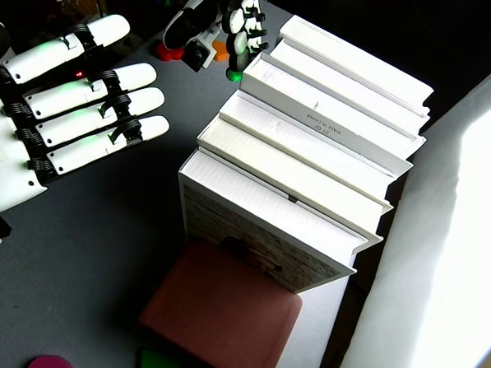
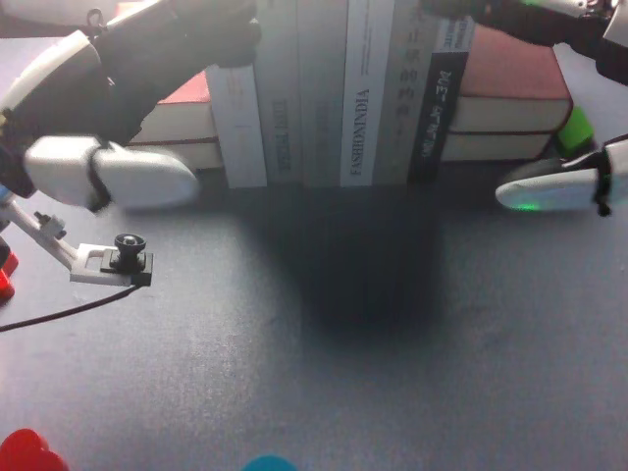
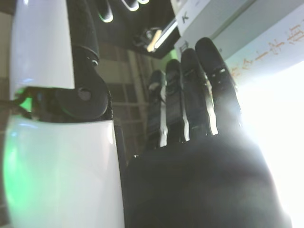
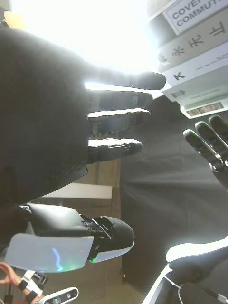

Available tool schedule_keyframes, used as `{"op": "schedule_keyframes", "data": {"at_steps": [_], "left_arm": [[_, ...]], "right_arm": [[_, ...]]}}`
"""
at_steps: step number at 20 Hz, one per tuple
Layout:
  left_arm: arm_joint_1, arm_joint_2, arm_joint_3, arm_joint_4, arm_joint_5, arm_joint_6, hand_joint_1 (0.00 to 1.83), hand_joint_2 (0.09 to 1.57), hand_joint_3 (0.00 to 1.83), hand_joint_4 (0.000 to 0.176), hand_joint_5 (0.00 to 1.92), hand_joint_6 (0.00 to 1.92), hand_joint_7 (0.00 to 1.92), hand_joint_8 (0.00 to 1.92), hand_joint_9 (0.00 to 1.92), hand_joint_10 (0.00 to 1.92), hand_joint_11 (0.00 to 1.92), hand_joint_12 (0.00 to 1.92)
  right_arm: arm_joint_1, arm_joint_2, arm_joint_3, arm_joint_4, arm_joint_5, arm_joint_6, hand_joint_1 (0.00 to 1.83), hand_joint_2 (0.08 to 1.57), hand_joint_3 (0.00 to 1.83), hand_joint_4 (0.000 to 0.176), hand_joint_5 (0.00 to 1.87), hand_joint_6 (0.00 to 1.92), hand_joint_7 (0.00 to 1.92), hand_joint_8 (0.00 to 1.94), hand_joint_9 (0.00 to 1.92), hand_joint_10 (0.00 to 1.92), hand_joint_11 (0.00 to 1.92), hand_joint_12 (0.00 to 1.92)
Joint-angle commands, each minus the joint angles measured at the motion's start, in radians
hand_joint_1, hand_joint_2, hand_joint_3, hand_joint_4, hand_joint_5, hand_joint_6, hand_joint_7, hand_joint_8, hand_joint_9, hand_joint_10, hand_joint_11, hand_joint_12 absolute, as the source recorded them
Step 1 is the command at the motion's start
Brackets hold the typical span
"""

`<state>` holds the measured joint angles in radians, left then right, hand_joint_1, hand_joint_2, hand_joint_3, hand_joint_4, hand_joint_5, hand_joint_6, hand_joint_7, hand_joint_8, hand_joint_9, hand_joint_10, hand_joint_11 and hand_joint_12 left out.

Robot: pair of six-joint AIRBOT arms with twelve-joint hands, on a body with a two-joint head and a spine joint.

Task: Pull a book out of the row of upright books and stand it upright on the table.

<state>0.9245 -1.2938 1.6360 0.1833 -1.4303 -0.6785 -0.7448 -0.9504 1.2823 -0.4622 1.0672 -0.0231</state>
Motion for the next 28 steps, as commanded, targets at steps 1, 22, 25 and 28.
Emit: {"op": "schedule_keyframes", "data": {"at_steps": [1,22,25,28], "left_arm": [[-0.013,0.000,-0.003,-0.048,-0.106,-0.008,0.94,0.73,0.00,0.006,0.22,0.00,0.22,0.00,0.25,0.02,0.00,0.87],[-0.011,0.005,-0.016,-0.070,-0.126,-0.008,0.97,0.78,0.00,0.005,0.25,0.00,0.21,0.00,0.25,0.00,0.00,0.71],[-0.021,0.008,-0.019,-0.065,-0.125,-0.008,1.04,0.78,0.00,0.019,0.25,0.00,0.19,0.00,0.24,0.00,0.04,0.52],[-0.030,0.011,-0.022,-0.057,-0.125,-0.008,1.05,0.81,0.00,0.021,0.24,0.00,0.21,0.00,0.25,0.00,0.09,0.38]], "right_arm": [[0.015,0.005,-0.008,0.059,0.106,0.009,0.99,0.97,0.00,0.000,0.09,0.01,0.12,0.01,0.07,0.02,0.00,0.33],[0.368,-0.057,0.133,-0.066,-0.180,-0.085,0.15,1.10,0.00,0.050,0.58,0.00,0.00,0.00,0.00,0.00,0.00,0.00],[0.403,-0.071,0.160,-0.073,-0.223,-0.103,0.02,1.09,0.00,0.104,0.49,0.00,0.00,0.00,0.00,0.00,0.00,0.00],[0.430,-0.098,0.200,-0.074,-0.269,-0.110,0.05,1.07,0.00,0.108,0.45,0.00,0.00,0.00,0.00,0.00,0.00,0.00]]}}
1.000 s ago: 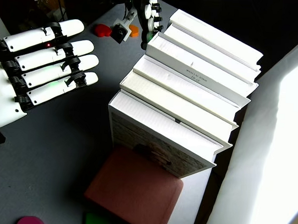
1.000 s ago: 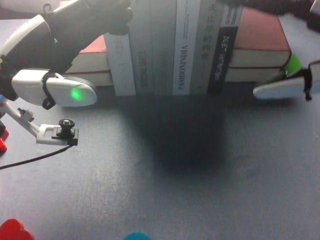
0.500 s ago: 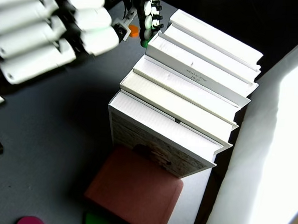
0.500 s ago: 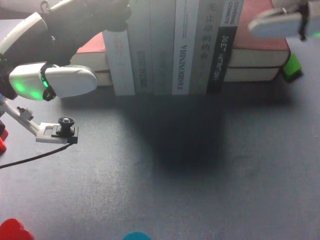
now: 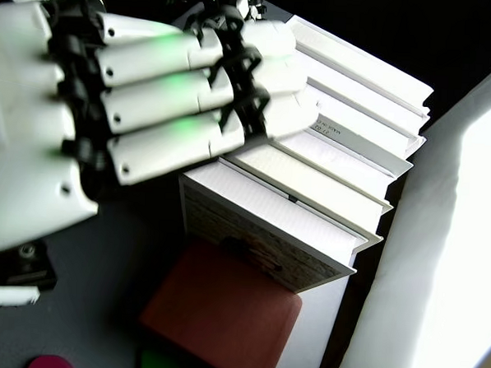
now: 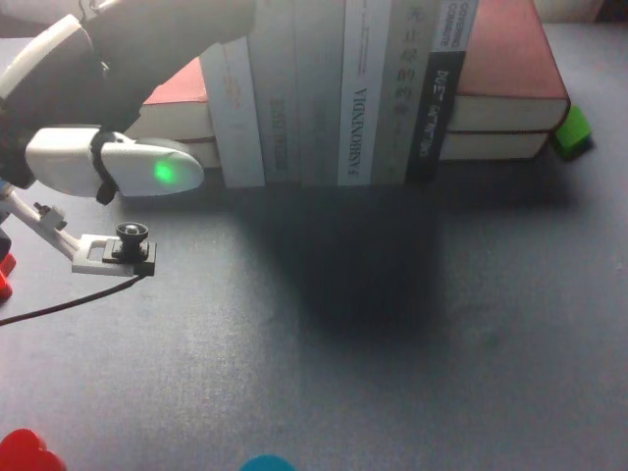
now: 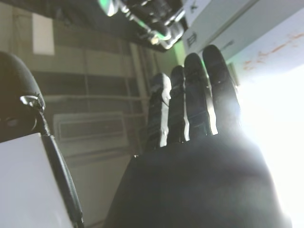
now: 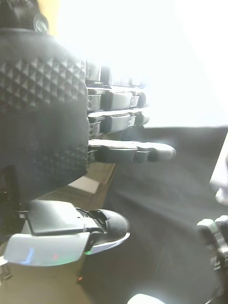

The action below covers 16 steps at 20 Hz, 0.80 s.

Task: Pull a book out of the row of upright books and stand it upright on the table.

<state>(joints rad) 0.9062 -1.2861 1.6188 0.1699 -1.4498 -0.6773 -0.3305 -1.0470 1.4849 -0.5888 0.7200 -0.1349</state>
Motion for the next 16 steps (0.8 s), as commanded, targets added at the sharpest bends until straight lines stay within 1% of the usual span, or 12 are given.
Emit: {"op": "schedule_keyframes", "data": {"at_steps": [1,2,3,6,7,8,9,10,12,13,14,16], "left_arm": [[-0.015,0.003,-0.006,-0.040,-0.106,-0.009,1.03,0.81,0.00,0.015,0.22,0.00,0.20,0.00,0.25,0.00,0.10,0.36],[-0.018,0.003,-0.006,-0.036,-0.106,-0.009,1.02,0.80,0.00,0.010,0.23,0.00,0.20,0.00,0.25,0.00,0.12,0.36],[-0.020,0.003,-0.006,-0.034,-0.106,-0.009,1.01,0.80,0.00,0.010,0.23,0.00,0.20,0.00,0.25,0.00,0.13,0.36],[-0.022,0.004,-0.007,-0.032,-0.105,-0.009,1.00,0.79,0.00,0.009,0.23,0.00,0.20,0.00,0.25,0.00,0.14,0.34],[-0.024,0.003,-0.006,-0.029,-0.104,-0.009,1.01,0.77,0.00,0.014,0.22,0.00,0.18,0.00,0.24,0.00,0.17,0.35],[-0.025,0.002,-0.006,-0.026,-0.103,-0.009,0.98,0.77,0.00,0.009,0.20,0.00,0.16,0.00,0.22,0.00,0.17,0.34],[-0.026,0.002,-0.006,-0.025,-0.103,-0.009,0.97,0.77,0.00,0.008,0.20,0.00,0.17,0.00,0.22,0.00,0.19,0.30],[-0.028,0.002,-0.007,-0.024,-0.103,-0.009,0.98,0.77,0.00,0.014,0.19,0.00,0.18,0.00,0.22,0.00,0.19,0.28],[-0.029,0.001,-0.007,-0.024,-0.104,-0.009,0.94,0.76,0.00,0.009,0.21,0.00,0.20,0.00,0.24,0.00,0.23,0.23],[-0.029,0.001,-0.007,-0.024,-0.105,-0.009,0.92,0.77,0.00,0.015,0.21,0.00,0.20,0.00,0.24,0.00,0.22,0.21],[-0.030,0.000,-0.008,-0.024,-0.105,-0.009,0.94,0.76,0.00,0.014,0.22,0.00,0.22,0.01,0.26,0.01,0.22,0.21],[-0.031,-0.002,-0.008,-0.024,-0.106,-0.009,0.95,0.75,0.00,0.010,0.22,0.00,0.22,0.00,0.24,0.00,0.19,0.19]], "right_arm": [[0.021,-0.011,0.009,0.051,0.066,0.002,0.07,1.08,0.00,0.111,0.44,0.00,0.00,0.00,0.00,0.00,0.00,0.00],[0.029,-0.025,0.025,0.048,0.049,0.002,0.15,1.08,0.00,0.126,0.45,0.00,0.00,0.00,0.00,0.00,0.00,0.00],[0.034,-0.037,0.038,0.044,0.035,0.002,0.13,1.07,0.00,0.134,0.46,0.00,0.00,0.00,0.00,0.00,0.00,0.00],[0.047,-0.084,0.077,0.022,-0.011,0.003,0.12,1.07,0.00,0.135,0.46,0.00,0.00,0.00,0.00,0.00,0.00,0.00],[0.049,-0.100,0.089,0.016,-0.026,0.005,0.12,1.08,0.00,0.125,0.47,0.01,0.00,0.00,0.00,0.00,0.00,0.00],[0.049,-0.113,0.102,0.006,-0.037,0.012,0.01,1.11,0.01,0.117,0.46,0.00,0.00,0.00,0.00,0.00,0.00,0.00],[0.049,-0.125,0.113,-0.001,-0.048,0.018,0.00,1.12,0.01,0.117,0.46,0.00,0.00,0.00,0.00,0.00,0.00,0.00],[0.049,-0.136,0.125,-0.005,-0.062,0.020,0.00,1.13,0.02,0.087,0.41,0.00,0.00,0.00,0.00,0.00,0.00,0.00],[0.048,-0.155,0.149,-0.005,-0.079,0.031,0.00,1.18,0.03,0.115,0.43,0.01,0.00,0.00,0.00,0.00,0.00,0.00],[0.048,-0.161,0.156,-0.005,-0.090,0.034,0.03,1.20,0.03,0.094,0.45,0.01,0.00,0.00,0.00,0.00,0.00,0.00],[0.048,-0.166,0.161,-0.009,-0.103,0.034,0.04,1.24,0.02,0.085,0.48,0.01,0.00,0.00,0.00,0.00,0.00,0.00],[0.048,-0.173,0.166,-0.034,-0.126,0.046,0.07,1.22,0.00,0.087,0.49,0.01,0.00,0.00,0.00,0.00,0.00,0.00]]}}
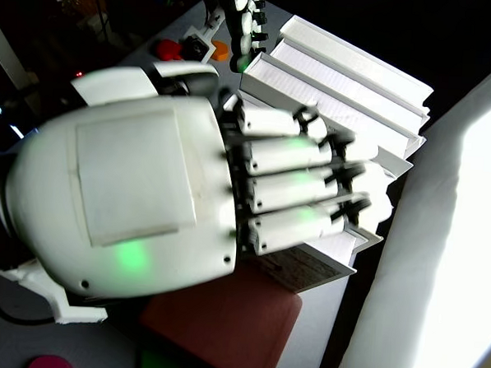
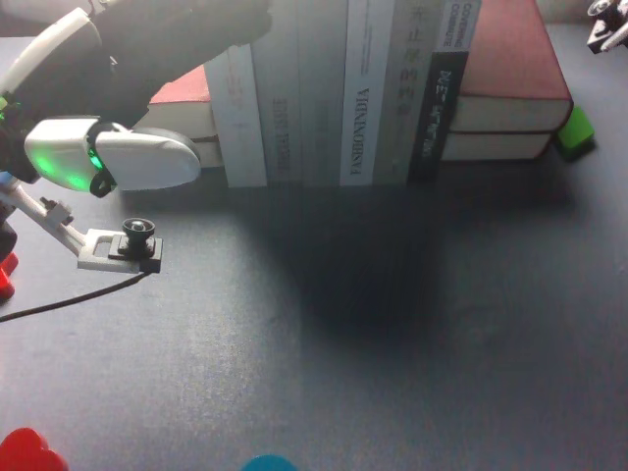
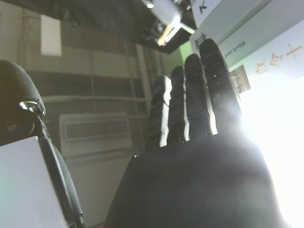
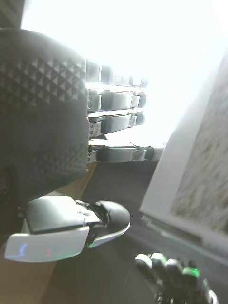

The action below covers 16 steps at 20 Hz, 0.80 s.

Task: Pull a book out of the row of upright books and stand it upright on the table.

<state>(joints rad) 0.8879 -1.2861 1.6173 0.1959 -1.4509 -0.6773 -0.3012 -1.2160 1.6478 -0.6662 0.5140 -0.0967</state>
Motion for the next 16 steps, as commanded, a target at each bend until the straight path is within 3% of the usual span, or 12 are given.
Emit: {"op": "schedule_keyframes", "data": {"at_steps": [1,2,4,5,6,9,11,14,16], "left_arm": [[-0.012,-0.003,-0.007,-0.050,-0.106,-0.009,0.97,0.75,0.00,0.006,0.23,0.01,0.22,0.00,0.25,0.00,0.21,0.20],[-0.011,-0.004,-0.007,-0.050,-0.107,-0.009,0.98,0.74,0.00,0.010,0.23,0.01,0.21,0.00,0.25,0.00,0.21,0.20],[-0.010,-0.008,-0.006,-0.050,-0.109,-0.009,1.00,0.72,0.00,0.011,0.24,0.01,0.22,0.01,0.23,0.00,0.20,0.19],[-0.009,-0.009,-0.006,-0.050,-0.109,-0.009,1.01,0.69,0.00,0.000,0.27,0.00,0.26,0.00,0.27,0.01,0.24,0.22],[-0.009,-0.010,-0.006,-0.050,-0.109,-0.009,1.01,0.69,0.00,0.000,0.27,0.00,0.26,0.00,0.27,0.01,0.24,0.22],[-0.005,-0.011,-0.007,-0.052,-0.109,-0.009,0.97,0.68,0.00,0.000,0.29,0.01,0.27,0.00,0.29,0.01,0.27,0.25],[0.002,-0.012,-0.007,-0.059,-0.112,-0.009,0.99,0.72,0.02,0.000,0.26,0.00,0.24,0.00,0.25,0.00,0.21,0.23],[0.003,-0.015,-0.008,-0.060,-0.112,-0.009,0.98,0.74,0.02,0.003,0.25,0.00,0.24,0.00,0.26,0.00,0.20,0.22],[0.006,-0.016,-0.008,-0.061,-0.113,-0.009,0.98,0.74,0.01,0.004,0.25,0.00,0.24,0.00,0.25,0.00,0.19,0.21]], "right_arm": [[0.019,-0.009,0.006,0.018,0.070,0.022,0.10,1.17,0.00,0.103,0.51,0.01,0.00,0.00,0.00,0.00,0.00,0.00],[0.019,-0.015,0.012,-0.012,0.060,0.040,0.06,1.13,0.00,0.117,0.50,0.01,0.00,0.00,0.00,0.00,0.00,0.00],[0.019,-0.037,0.024,-0.076,0.044,0.078,0.06,1.09,0.00,0.080,0.51,0.01,0.00,0.00,0.00,0.00,0.00,0.00],[0.019,-0.053,0.031,-0.146,0.034,0.122,0.06,1.09,0.00,0.143,0.50,0.00,0.00,0.00,0.00,0.00,0.00,0.00],[0.020,-0.058,0.033,-0.174,0.033,0.146,0.06,1.09,0.00,0.143,0.50,0.00,0.00,0.00,0.00,0.00,0.00,0.00],[0.023,-0.062,0.027,-0.221,0.033,0.173,0.12,1.13,0.00,0.082,0.58,0.02,0.00,0.00,0.00,0.00,0.00,0.00],[0.028,-0.061,0.018,-0.235,0.031,0.173,0.08,1.14,0.00,0.110,0.52,0.01,0.00,0.00,0.00,0.00,0.00,0.00],[0.031,-0.061,0.005,-0.246,0.031,0.174,0.12,1.14,0.00,0.080,0.43,0.00,0.00,0.00,0.00,0.00,0.00,0.00],[0.031,-0.061,-0.002,-0.260,0.030,0.178,0.11,1.15,0.01,0.090,0.42,0.01,0.00,0.00,0.00,0.00,0.00,0.00]]}}
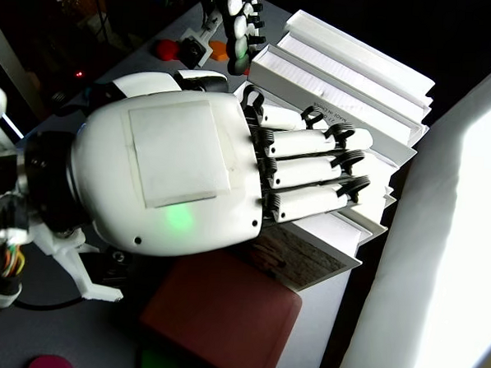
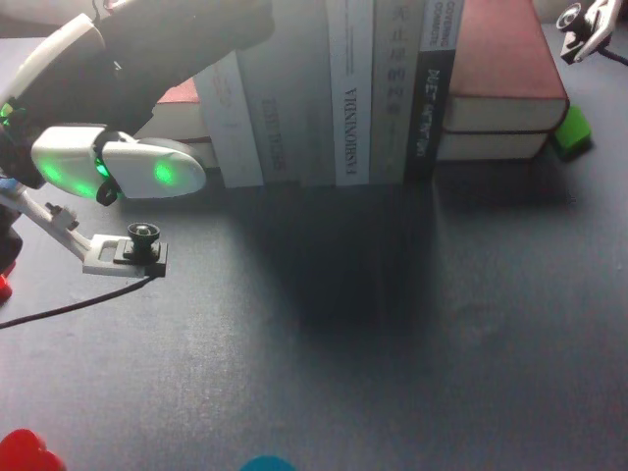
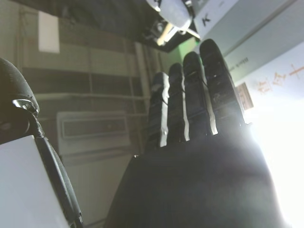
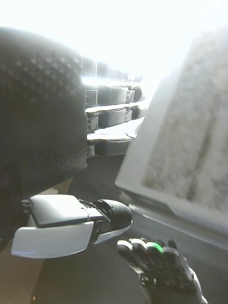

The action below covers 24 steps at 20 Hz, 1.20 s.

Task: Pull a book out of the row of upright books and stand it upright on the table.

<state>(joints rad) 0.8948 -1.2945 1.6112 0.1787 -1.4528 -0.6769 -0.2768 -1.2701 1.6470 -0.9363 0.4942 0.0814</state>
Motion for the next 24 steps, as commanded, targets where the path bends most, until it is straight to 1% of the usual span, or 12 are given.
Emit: {"op": "schedule_keyframes", "data": {"at_steps": [1,4,5,8,10,11,14,15,17,19,23,24], "left_arm": [[0.000,-0.007,-0.003,-0.046,-0.111,-0.010,0.98,0.74,0.01,0.011,0.26,0.00,0.25,0.01,0.25,0.00,0.18,0.21],[0.005,-0.008,-0.003,-0.052,-0.112,-0.010,0.98,0.76,0.01,0.025,0.27,0.01,0.26,0.01,0.28,0.01,0.22,0.23],[0.006,-0.010,-0.003,-0.053,-0.114,-0.010,1.00,0.76,0.01,0.022,0.28,0.01,0.25,0.00,0.27,0.01,0.22,0.22],[0.016,-0.009,-0.008,-0.063,-0.117,-0.010,0.98,0.76,0.01,0.021,0.27,0.00,0.23,0.00,0.25,0.00,0.20,0.21],[0.024,-0.009,-0.012,-0.070,-0.118,-0.010,0.97,0.77,0.01,0.022,0.27,0.00,0.23,0.00,0.26,0.00,0.21,0.22],[0.028,-0.009,-0.015,-0.073,-0.119,-0.010,0.97,0.77,0.01,0.023,0.28,0.00,0.23,0.00,0.26,0.00,0.22,0.22],[0.039,-0.010,-0.018,-0.083,-0.123,-0.010,0.99,0.78,0.01,0.027,0.29,0.01,0.24,0.00,0.27,0.01,0.22,0.22],[0.044,-0.010,-0.019,-0.088,-0.128,-0.010,0.98,0.78,0.01,0.019,0.29,0.00,0.24,0.00,0.27,0.01,0.23,0.23],[0.054,-0.010,-0.023,-0.098,-0.135,-0.010,1.02,0.80,0.01,0.016,0.28,0.00,0.21,0.01,0.27,0.00,0.23,0.23],[0.064,-0.010,-0.026,-0.108,-0.139,-0.010,1.02,0.82,0.02,0.018,0.27,0.00,0.22,0.01,0.26,0.00,0.23,0.24],[0.083,-0.011,-0.035,-0.131,-0.153,-0.010,1.01,0.81,0.00,0.034,0.30,0.01,0.18,0.00,0.23,0.00,0.13,0.34],[0.086,-0.012,-0.035,-0.135,-0.155,-0.010,1.00,0.79,0.00,0.057,0.33,0.00,0.22,0.00,0.27,0.00,0.03,0.60]], "right_arm": [[0.009,-0.007,-0.008,0.010,0.050,0.000,0.13,1.16,0.01,0.083,0.42,0.01,0.00,0.00,0.00,0.00,0.00,0.00],[0.023,0.002,-0.025,-0.052,0.051,0.034,0.00,1.05,0.00,0.132,0.34,0.00,0.00,0.00,0.00,0.00,0.00,0.00],[0.023,0.004,-0.030,-0.075,0.052,0.059,0.00,1.03,0.00,0.136,0.34,0.00,0.00,0.00,0.00,0.00,0.00,0.00],[0.023,0.046,-0.081,-0.139,0.056,0.088,0.00,1.12,0.00,0.079,0.33,0.00,0.00,0.00,0.00,0.00,0.00,0.00],[0.024,0.091,-0.126,-0.165,0.060,0.095,0.00,1.07,0.00,0.153,0.28,0.00,0.00,0.00,0.00,0.00,0.00,0.00],[0.026,0.124,-0.164,-0.184,0.064,0.095,0.00,1.03,0.00,0.169,0.28,0.00,0.00,0.00,0.00,0.00,0.00,0.00],[0.035,0.200,-0.256,-0.234,0.092,0.095,0.00,1.04,0.00,0.129,0.28,0.01,0.00,0.00,0.00,0.00,0.00,0.00],[0.035,0.219,-0.283,-0.242,0.106,0.093,0.00,1.02,0.00,0.090,0.26,0.00,0.00,0.00,0.00,0.00,0.00,0.00],[0.035,0.243,-0.326,-0.259,0.132,0.092,0.00,1.03,0.00,0.162,0.18,0.00,0.00,0.00,0.00,0.00,0.00,0.00],[0.035,0.254,-0.356,-0.269,0.150,0.092,0.00,1.00,0.00,0.173,0.18,0.00,0.00,0.00,0.00,0.00,0.00,0.00],[0.006,0.307,-0.428,-0.269,0.187,0.092,0.00,1.03,0.00,0.176,0.09,0.00,0.00,0.00,0.00,0.00,0.00,0.00],[-0.007,0.320,-0.441,-0.262,0.194,0.092,0.00,1.03,0.00,0.135,0.12,0.02,0.00,0.00,0.00,0.00,0.00,0.00]]}}
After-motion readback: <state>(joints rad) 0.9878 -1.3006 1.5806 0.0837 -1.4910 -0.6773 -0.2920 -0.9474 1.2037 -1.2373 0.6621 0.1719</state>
